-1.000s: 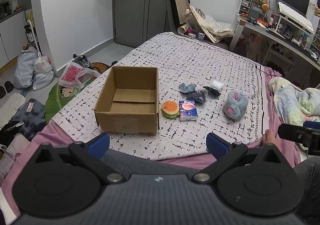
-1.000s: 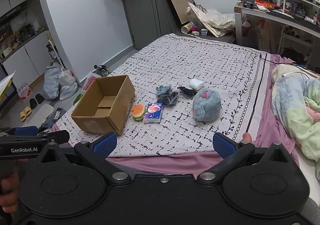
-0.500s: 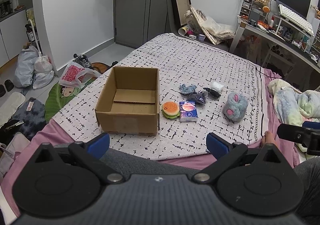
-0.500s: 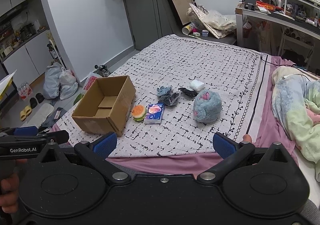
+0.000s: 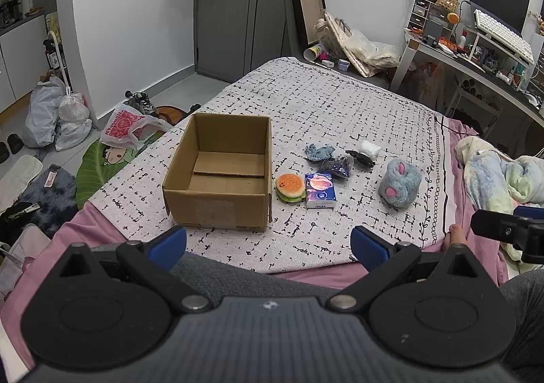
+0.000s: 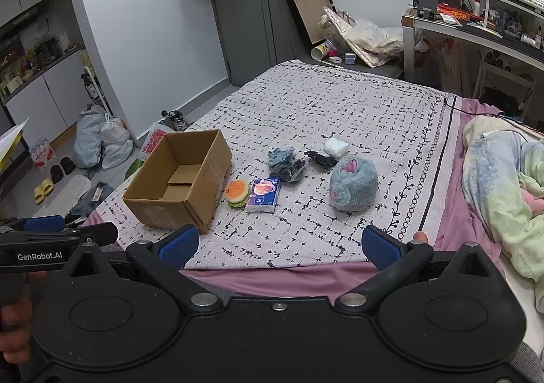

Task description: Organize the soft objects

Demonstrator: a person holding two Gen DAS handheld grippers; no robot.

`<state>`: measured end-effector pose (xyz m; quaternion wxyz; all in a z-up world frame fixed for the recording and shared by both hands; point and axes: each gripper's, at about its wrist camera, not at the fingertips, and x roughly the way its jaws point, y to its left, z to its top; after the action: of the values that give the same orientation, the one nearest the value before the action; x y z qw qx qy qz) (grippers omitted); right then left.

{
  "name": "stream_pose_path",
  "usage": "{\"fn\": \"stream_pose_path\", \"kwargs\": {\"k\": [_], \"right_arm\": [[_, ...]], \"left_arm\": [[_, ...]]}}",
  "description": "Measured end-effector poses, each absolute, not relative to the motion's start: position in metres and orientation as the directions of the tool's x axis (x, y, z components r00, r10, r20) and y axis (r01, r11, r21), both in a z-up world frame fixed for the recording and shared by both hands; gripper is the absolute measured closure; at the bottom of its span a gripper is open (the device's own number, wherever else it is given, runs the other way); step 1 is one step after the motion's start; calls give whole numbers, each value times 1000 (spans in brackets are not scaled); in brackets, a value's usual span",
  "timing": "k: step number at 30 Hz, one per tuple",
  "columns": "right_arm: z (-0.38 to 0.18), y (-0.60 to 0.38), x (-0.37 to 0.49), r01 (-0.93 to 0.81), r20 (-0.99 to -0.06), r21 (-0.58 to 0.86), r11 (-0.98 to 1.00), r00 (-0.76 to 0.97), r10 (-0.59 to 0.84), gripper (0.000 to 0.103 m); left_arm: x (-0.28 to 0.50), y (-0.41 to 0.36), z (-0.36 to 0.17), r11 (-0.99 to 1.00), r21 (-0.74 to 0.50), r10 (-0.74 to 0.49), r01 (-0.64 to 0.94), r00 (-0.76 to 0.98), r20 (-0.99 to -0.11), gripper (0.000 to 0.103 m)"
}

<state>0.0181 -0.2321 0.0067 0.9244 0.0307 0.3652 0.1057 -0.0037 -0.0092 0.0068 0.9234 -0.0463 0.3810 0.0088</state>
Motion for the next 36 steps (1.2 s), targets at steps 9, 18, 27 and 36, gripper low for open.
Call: {"fn": "stream_pose_path", "kwargs": {"k": [9,18,27,36], "right_arm": [[6,-233,19,-171,-670,137,976,710,218,0],[3,-237,24,-168,-671,163,972,704,234,0],[-4,-242,36,-167,-673,233,958,684,283,0],[-8,-257,53,-158,-667,270,950,681,303,0]], "left_arm": [[-4,-5,6,994,-85,-13,-65,715,-699,1],[-2,-2,2,993,-96,-19,-65,720,-693,1],[13,-4,0,992,-107,-29,-62,724,-689,1],[25,-10,2,990,-109,-9,-87,741,-671,1]]}}
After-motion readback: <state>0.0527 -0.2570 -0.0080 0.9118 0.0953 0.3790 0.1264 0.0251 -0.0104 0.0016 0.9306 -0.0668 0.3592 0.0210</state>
